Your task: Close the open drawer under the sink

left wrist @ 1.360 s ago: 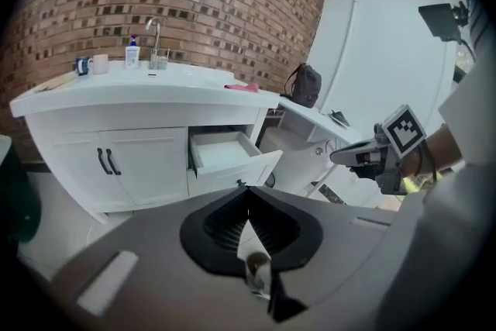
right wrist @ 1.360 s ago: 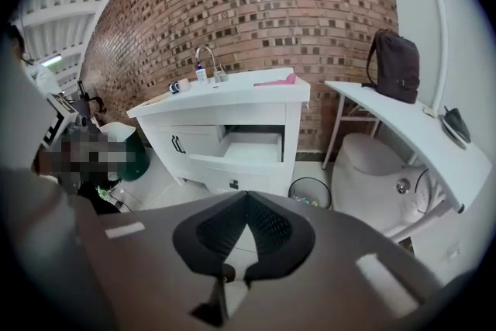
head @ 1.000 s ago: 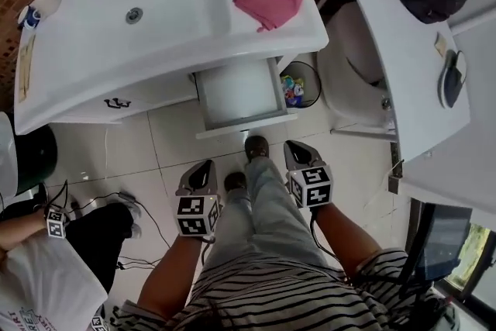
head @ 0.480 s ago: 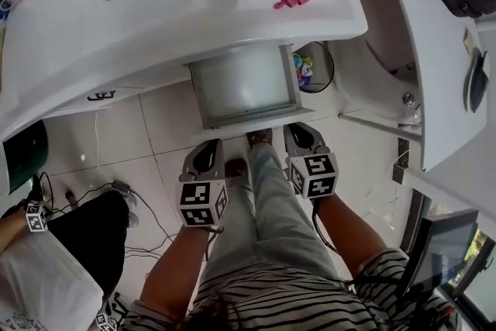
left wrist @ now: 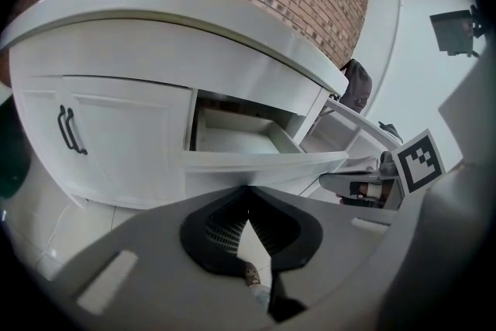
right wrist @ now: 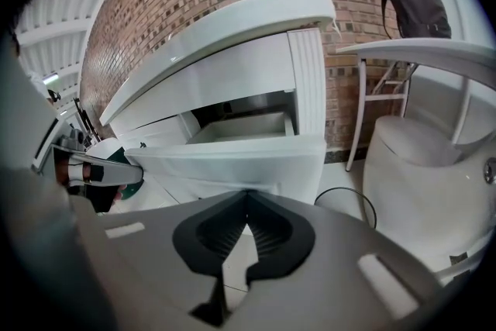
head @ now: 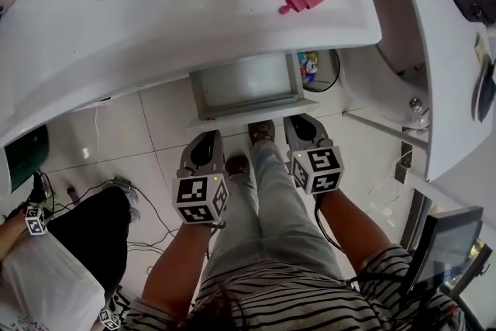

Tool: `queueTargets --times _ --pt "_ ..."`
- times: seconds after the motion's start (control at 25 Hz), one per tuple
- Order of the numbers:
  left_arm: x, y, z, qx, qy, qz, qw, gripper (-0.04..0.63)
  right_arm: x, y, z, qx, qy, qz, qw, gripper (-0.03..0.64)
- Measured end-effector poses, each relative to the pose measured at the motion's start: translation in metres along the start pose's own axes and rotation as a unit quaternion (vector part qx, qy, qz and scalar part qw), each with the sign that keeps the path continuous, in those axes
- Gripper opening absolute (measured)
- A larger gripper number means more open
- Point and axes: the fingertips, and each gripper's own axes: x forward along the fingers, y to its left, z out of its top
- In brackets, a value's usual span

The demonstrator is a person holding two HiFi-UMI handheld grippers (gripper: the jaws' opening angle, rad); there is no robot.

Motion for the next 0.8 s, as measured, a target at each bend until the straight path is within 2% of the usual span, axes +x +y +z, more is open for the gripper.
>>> queueTargets --times 0.32,0.48,0.8 --pt "0.02 0.008 0.02 0.001 -0.015 0.004 0.9999 0.015 0.028 0.001 0.019 -0.006 -0.003 0.017 1.0 0.002" --pt "0.032 0.014 0.034 0.002 -0.024 0.005 0.9997 0.015 0.042 -0.007 0.022 -0.03 -0.004 0.027 0.999 0.002" --pt "0.05 0.022 0.058 0.0 -0.042 0.011 0.9991 0.015 0.066 -0.013 0.047 -0.022 -0.017 0.026 0.999 0.002"
